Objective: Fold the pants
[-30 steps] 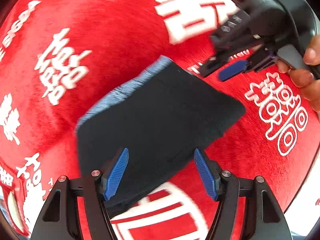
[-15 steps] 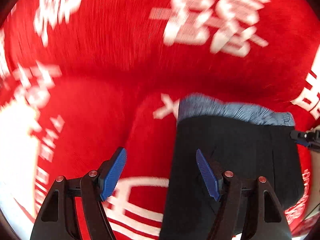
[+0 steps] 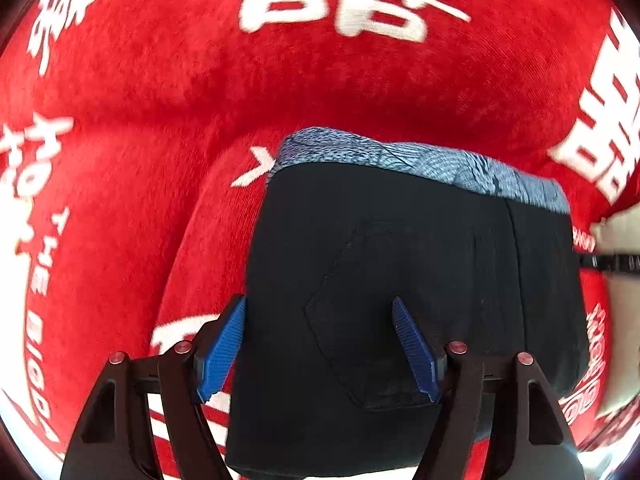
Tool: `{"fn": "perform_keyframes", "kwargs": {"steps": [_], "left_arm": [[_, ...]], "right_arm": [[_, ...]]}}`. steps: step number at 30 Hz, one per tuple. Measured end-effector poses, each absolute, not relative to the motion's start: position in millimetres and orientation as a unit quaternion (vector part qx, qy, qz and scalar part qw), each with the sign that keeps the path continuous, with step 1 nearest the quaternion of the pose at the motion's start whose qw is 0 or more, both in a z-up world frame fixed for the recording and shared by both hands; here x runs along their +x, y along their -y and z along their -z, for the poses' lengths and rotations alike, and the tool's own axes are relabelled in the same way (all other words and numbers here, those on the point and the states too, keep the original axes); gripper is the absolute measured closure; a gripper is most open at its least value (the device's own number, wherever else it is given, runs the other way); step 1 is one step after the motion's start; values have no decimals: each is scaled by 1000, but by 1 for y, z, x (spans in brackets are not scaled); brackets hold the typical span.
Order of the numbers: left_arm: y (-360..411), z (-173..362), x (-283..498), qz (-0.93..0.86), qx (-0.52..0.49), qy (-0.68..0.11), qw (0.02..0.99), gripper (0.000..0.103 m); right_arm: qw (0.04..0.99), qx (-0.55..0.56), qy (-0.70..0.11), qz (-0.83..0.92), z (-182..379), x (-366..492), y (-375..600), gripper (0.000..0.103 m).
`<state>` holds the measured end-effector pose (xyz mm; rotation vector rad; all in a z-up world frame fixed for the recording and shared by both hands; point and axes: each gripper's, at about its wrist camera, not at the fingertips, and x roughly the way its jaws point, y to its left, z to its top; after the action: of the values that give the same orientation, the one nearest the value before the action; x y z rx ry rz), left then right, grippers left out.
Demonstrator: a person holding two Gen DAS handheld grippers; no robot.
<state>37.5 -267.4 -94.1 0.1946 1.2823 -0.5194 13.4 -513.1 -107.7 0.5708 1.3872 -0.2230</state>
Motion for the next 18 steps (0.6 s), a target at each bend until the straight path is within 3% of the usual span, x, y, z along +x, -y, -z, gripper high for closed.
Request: {"fn": "perform_keyframes", "kwargs": {"steps": [2,3,6,18], "left_arm": [[266,96,40,242,87,-595,762,30],[267,96,40,243,92,-594,761,30],[267,97,40,242,95,-595,761,30],[266,99,45,237,96,-594,763,29]], "right_arm": [[730,280,-617,94,101,4,512,95],[727,297,-613,86,97,-2,510,84],[722,325,-602,99,88,-26,502,64],[672,517,-518,110,102,-114,499,63]]}}
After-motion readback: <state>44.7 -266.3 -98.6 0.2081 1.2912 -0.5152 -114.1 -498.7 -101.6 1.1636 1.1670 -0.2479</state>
